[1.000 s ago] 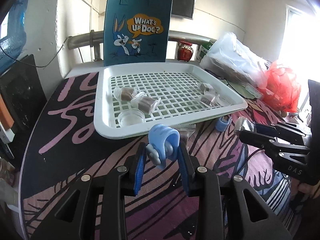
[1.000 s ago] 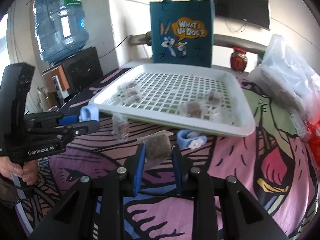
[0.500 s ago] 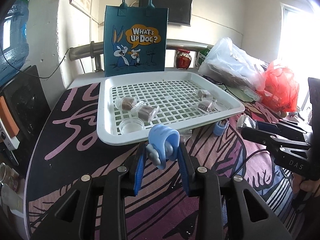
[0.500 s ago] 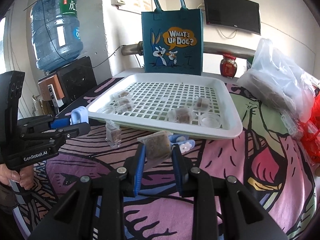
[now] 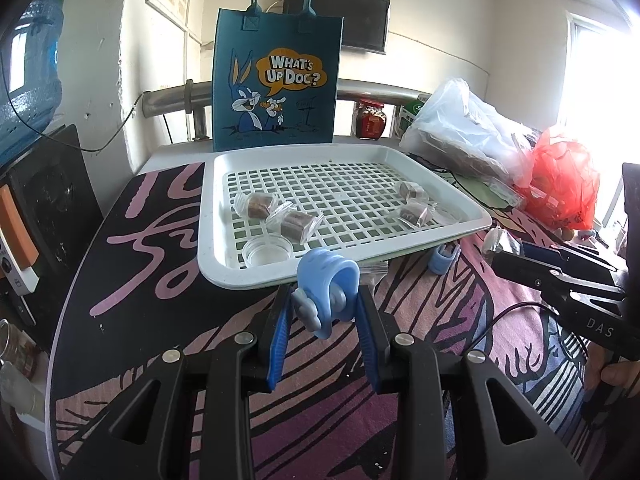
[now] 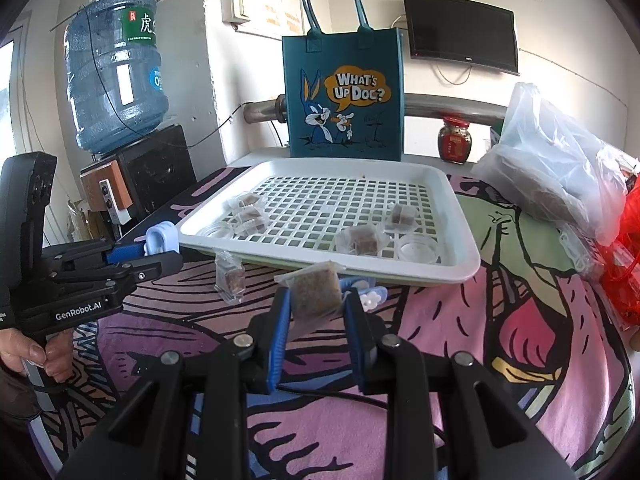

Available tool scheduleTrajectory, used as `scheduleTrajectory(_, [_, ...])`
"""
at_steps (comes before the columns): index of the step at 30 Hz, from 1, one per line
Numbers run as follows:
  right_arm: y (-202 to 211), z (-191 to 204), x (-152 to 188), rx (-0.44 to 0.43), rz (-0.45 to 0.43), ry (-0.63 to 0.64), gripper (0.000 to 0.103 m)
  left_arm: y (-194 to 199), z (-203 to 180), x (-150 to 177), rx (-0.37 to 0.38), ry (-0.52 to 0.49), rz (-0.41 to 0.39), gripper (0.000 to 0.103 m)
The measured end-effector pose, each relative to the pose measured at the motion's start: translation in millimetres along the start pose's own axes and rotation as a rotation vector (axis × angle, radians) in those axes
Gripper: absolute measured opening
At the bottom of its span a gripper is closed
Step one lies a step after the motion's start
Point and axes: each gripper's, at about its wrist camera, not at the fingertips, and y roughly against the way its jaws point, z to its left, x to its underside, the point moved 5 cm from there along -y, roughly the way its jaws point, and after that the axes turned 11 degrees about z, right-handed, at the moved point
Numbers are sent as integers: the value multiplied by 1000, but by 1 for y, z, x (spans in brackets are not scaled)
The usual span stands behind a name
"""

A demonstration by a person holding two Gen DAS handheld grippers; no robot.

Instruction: Organize objects

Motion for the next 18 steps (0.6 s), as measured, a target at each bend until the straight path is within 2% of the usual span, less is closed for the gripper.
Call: scheduleTrajectory(18, [1,-2,1,-7,-5,-2,26,-1,2,0,2,5,-1,30])
